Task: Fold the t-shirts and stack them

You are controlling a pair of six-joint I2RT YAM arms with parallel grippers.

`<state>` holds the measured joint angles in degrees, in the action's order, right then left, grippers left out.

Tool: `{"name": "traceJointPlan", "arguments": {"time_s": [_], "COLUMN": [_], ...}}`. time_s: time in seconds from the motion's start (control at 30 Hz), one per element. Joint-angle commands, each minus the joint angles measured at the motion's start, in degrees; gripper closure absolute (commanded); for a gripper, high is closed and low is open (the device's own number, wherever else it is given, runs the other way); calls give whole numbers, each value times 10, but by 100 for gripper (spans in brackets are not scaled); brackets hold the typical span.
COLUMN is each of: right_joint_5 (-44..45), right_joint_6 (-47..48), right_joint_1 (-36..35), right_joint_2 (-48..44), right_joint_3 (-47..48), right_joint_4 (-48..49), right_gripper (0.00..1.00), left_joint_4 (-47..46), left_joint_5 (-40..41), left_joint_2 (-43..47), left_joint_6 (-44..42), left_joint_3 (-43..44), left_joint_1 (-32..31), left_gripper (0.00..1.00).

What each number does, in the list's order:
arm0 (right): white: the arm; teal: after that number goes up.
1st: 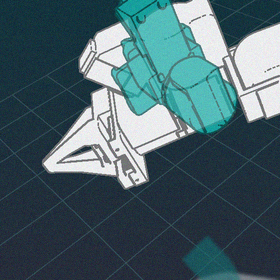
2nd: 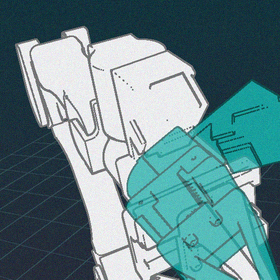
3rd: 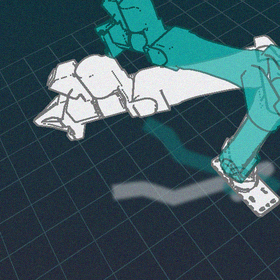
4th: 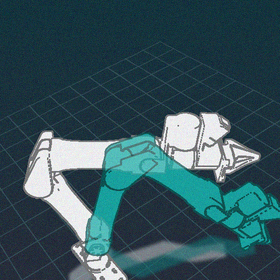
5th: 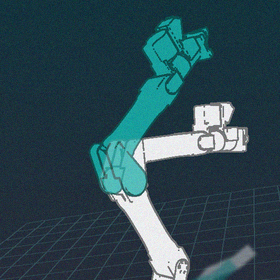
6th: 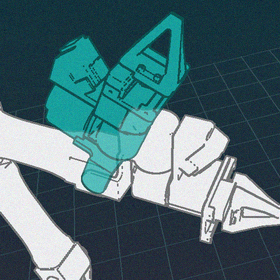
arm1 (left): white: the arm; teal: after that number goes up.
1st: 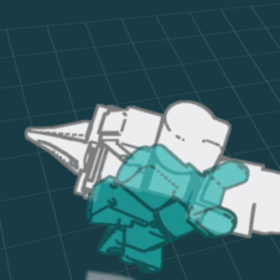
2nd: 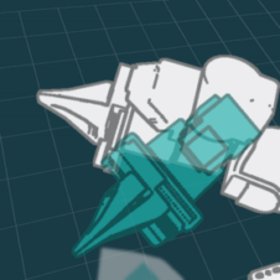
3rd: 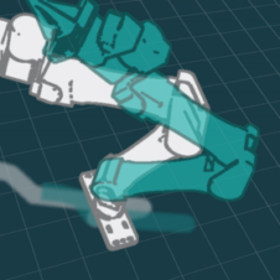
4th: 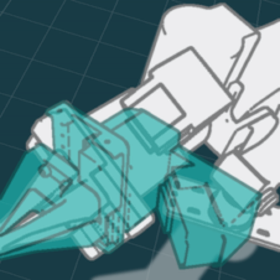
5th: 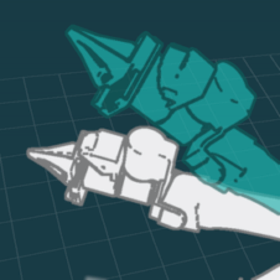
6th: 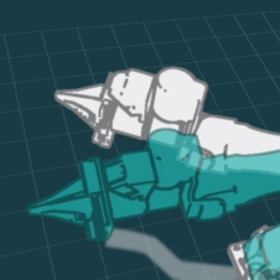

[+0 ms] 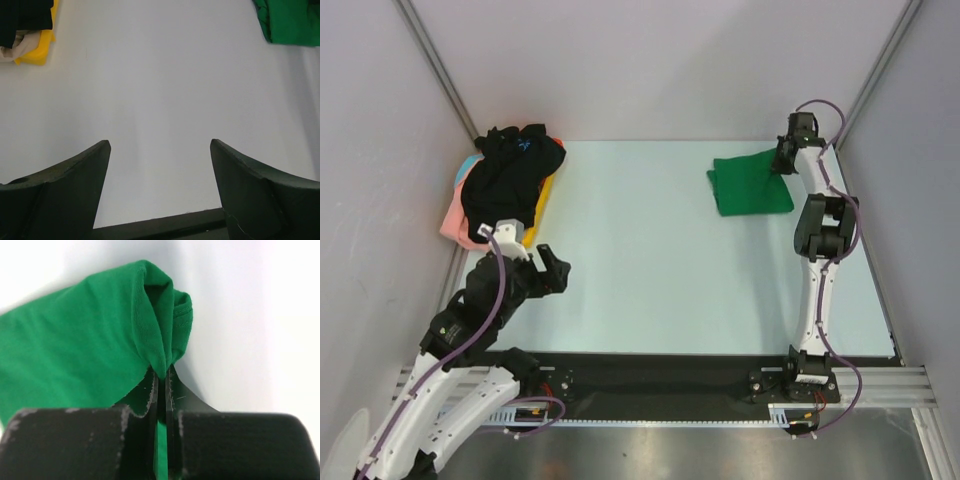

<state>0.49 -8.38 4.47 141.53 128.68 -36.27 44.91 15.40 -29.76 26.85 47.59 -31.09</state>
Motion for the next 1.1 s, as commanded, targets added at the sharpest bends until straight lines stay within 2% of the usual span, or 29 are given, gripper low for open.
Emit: {"name": "traceJointPlan", "arguments": {"time_s": [0.0, 0.03, 0.23, 0.6, 0.7, 0.8, 0.9, 0.97, 1.0, 1.03, 1.07], "right_joint_5": [78, 93, 113, 133, 140, 103, 80, 94, 121, 134, 143], "right_joint_6": [40, 43, 57, 79, 70, 23, 6, 9, 10, 7, 3], "right_joint_1": [14, 18, 52, 60, 63, 74, 72, 68, 65, 65, 67], "right_joint_2": [52, 71, 85, 113, 111, 109, 105, 104, 103, 100, 90], "right_joint_3": [103, 127, 130, 174, 167, 168, 158, 162, 160, 159, 147], "right_joint_4": [-28, -21, 58, 145, 168, 180, 206, 209, 211, 207, 206], "right_gripper": [100, 100, 100, 100, 95, 80, 74, 53, 39, 19, 15], "left_joint_4": [-27, -28, -28, -26, -27, -28, -28, -28, -28, -28, -28], "left_joint_5": [-23, -24, -23, -22, -23, -24, -25, -25, -24, -24, -24], "left_joint_2": [7, 7, 7, -4, -4, -5, -5, -5, -4, -4, -3], "left_joint_6": [-14, -15, -14, -14, -14, -13, -14, -13, -14, -13, -13], "left_joint_3": [-5, -5, -5, -6, -7, -7, -7, -7, -7, -7, -7], "left_joint_1": [30, 31, 38, 43, 43, 43, 43, 44, 43, 43, 43], "left_gripper": [13, 13, 13, 13, 13, 13, 13, 13, 13, 13, 13]}}
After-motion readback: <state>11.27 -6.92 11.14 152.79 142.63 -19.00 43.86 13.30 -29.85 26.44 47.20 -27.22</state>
